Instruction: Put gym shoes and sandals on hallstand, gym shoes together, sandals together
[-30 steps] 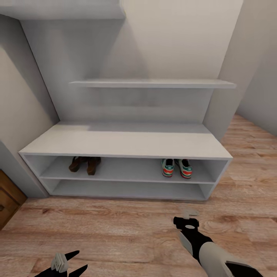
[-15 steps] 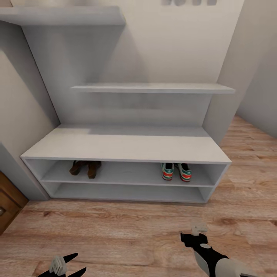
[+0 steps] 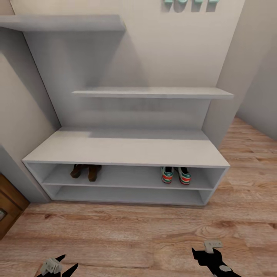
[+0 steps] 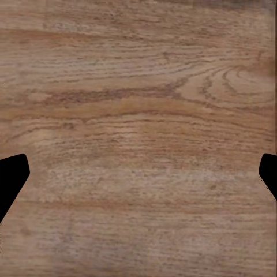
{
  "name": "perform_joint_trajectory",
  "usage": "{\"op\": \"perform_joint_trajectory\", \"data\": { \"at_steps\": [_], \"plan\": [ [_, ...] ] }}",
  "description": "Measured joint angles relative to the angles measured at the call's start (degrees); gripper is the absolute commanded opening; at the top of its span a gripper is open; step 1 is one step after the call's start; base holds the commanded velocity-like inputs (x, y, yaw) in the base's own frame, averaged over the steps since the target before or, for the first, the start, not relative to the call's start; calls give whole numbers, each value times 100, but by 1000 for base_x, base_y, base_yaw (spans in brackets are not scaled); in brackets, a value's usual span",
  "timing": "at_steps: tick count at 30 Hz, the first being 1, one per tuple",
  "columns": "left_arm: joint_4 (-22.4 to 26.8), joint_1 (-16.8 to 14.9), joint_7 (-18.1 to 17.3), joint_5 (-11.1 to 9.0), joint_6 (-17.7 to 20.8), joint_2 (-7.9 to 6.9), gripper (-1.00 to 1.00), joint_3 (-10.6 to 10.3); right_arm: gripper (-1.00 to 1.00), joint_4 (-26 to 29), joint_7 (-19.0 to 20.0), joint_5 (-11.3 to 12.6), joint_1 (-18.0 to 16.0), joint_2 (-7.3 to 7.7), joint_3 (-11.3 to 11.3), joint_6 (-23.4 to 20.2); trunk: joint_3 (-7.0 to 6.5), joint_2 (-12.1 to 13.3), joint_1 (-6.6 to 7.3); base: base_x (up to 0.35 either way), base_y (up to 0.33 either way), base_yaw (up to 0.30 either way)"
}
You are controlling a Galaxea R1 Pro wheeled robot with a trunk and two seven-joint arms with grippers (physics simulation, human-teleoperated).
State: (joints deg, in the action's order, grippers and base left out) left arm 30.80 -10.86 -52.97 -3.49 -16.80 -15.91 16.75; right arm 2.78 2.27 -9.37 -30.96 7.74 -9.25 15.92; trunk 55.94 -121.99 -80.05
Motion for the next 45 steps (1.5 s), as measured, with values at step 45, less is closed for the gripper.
{"op": "perform_joint_trajectory", "data": {
  "at_steps": [45],
  "plan": [
    [-1634,0,3811,-16,-757,533,100,-12,100,-40,-776,15,1133,-5,-26,876,-1046,1805,989,0,0,-46]
  ]
}}
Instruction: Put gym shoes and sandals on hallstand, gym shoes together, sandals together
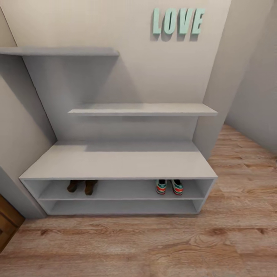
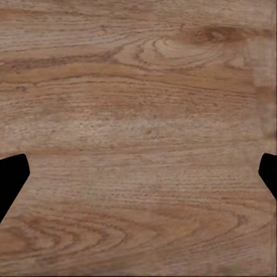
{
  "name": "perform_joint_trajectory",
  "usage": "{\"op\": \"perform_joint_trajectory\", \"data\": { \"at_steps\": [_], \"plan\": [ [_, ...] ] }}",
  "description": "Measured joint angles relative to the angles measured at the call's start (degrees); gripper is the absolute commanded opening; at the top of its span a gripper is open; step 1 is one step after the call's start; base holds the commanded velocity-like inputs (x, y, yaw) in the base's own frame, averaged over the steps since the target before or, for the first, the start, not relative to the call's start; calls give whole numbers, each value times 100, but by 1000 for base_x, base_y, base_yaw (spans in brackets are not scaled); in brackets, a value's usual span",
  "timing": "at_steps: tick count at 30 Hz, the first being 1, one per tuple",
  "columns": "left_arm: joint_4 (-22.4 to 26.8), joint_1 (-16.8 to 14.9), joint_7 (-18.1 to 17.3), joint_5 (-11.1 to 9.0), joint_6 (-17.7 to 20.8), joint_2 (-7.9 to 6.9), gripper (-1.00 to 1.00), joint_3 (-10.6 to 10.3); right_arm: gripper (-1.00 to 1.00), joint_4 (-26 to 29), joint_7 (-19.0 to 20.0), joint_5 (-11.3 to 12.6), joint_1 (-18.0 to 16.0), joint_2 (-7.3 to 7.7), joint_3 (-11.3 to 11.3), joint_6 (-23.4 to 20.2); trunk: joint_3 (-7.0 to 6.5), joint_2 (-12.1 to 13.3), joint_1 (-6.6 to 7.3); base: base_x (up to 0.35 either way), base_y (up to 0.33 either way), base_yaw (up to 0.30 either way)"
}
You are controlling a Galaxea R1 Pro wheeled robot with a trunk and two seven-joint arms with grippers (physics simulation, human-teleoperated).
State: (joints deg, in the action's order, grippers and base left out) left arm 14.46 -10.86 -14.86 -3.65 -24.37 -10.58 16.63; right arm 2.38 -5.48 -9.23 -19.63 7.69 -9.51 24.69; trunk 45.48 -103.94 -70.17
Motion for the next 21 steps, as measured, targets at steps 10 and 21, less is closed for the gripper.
{"op": "perform_joint_trajectory", "data": {
  "at_steps": [10,21],
  "plan": [
    [-696,46,300,6,1,-34,100,-14,100,-38,-333,-8,290,-43,6,-14,-268,401,220,0,0,-121],
    [-811,273,723,20,-112,-18,100,-61,100,-75,-358,-9,358,-48,7,-15,-521,842,461,0,0,-63]
  ]
}}
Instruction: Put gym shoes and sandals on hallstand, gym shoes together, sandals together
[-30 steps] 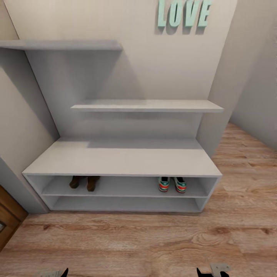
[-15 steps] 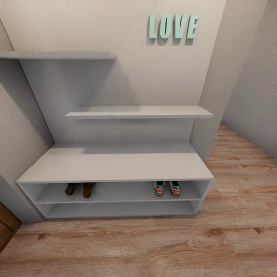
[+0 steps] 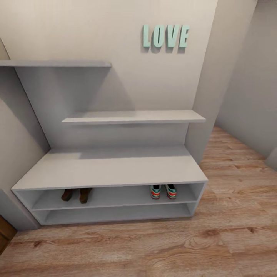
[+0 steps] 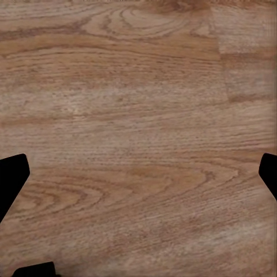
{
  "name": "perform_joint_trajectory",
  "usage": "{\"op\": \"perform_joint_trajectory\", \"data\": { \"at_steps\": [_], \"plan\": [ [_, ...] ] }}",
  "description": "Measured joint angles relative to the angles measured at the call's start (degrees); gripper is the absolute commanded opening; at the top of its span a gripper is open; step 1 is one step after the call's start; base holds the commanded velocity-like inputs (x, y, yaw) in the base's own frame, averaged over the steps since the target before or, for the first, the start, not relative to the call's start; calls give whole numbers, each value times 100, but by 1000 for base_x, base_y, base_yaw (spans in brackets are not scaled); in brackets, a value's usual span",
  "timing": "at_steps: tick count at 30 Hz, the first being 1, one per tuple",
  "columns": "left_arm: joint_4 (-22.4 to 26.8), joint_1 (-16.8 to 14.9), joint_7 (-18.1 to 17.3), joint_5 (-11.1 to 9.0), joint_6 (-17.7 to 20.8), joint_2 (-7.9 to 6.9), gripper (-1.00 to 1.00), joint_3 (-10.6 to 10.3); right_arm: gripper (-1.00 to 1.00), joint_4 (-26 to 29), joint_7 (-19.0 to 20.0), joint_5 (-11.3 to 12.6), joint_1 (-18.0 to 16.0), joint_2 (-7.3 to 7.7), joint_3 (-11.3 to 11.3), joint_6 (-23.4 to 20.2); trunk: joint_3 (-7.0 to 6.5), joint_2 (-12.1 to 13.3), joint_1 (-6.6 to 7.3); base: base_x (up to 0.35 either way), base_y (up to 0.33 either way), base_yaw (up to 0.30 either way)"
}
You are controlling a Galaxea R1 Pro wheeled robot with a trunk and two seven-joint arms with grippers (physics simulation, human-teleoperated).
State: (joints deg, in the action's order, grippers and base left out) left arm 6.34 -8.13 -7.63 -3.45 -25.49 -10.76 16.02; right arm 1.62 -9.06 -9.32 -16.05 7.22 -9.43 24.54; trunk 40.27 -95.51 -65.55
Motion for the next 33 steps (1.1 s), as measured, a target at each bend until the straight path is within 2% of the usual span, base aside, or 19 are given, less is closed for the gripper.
{"op": "perform_joint_trajectory", "data": {
  "at_steps": [7,20,26,33],
  "plan": [
    [-18,36,239,72,-19,9,100,-22,100,-2,2,6,7,-46,2,-9,-131,281,154,0,0,-9],
    [-21,43,330,266,-7,53,100,-27,100,10,13,14,9,-511,4,-18,-365,802,439,0,0,-1],
    [-21,44,333,288,-17,60,100,-20,100,6,13,16,9,-645,2,-24,-473,1043,571,0,0,0],
    [-26,44,336,278,9,78,100,-7,100,8,14,12,9,-683,0,-24,-474,1044,572,0,0,0]
  ]
}}
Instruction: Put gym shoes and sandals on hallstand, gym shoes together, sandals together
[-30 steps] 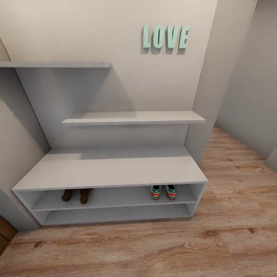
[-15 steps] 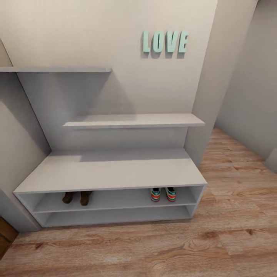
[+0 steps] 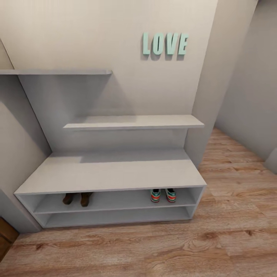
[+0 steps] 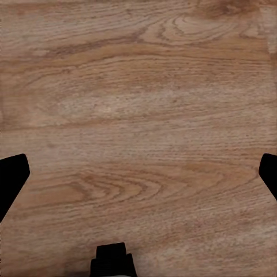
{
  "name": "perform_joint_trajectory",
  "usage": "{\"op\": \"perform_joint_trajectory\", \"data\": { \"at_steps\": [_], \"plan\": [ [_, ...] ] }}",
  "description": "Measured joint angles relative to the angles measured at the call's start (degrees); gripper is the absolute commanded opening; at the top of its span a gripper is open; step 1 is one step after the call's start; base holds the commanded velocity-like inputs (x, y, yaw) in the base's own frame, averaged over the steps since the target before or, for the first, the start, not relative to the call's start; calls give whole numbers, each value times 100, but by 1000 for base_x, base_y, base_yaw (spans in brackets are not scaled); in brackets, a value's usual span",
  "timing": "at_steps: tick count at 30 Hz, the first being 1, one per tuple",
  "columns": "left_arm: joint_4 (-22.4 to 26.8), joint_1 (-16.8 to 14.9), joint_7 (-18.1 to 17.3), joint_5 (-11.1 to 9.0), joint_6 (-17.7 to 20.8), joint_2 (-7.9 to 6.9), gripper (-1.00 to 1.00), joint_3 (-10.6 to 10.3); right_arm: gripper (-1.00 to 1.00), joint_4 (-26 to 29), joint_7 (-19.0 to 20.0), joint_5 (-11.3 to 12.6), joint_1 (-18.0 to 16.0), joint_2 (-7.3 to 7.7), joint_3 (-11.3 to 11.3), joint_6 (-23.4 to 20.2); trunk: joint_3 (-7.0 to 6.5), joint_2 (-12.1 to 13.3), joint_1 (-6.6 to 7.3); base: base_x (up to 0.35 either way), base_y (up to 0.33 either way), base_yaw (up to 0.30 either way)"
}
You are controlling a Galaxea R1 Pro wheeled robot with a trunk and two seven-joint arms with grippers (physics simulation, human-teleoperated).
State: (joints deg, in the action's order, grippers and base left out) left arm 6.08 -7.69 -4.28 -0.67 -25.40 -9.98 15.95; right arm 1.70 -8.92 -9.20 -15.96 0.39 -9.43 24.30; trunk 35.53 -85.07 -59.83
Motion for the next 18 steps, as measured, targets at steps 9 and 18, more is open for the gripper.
{"op": "perform_joint_trajectory", "data": {
  "at_steps": [9,18],
  "plan": [
    [-248,0,3,-11,34,157,100,3,100,3,0,-3,0,-10,0,-2,0,0,0,0,0,0],
    [-690,0,5,-16,41,288,100,3,100,2,0,-3,0,-11,0,-3,0,0,0,0,0,0]
  ]
}}
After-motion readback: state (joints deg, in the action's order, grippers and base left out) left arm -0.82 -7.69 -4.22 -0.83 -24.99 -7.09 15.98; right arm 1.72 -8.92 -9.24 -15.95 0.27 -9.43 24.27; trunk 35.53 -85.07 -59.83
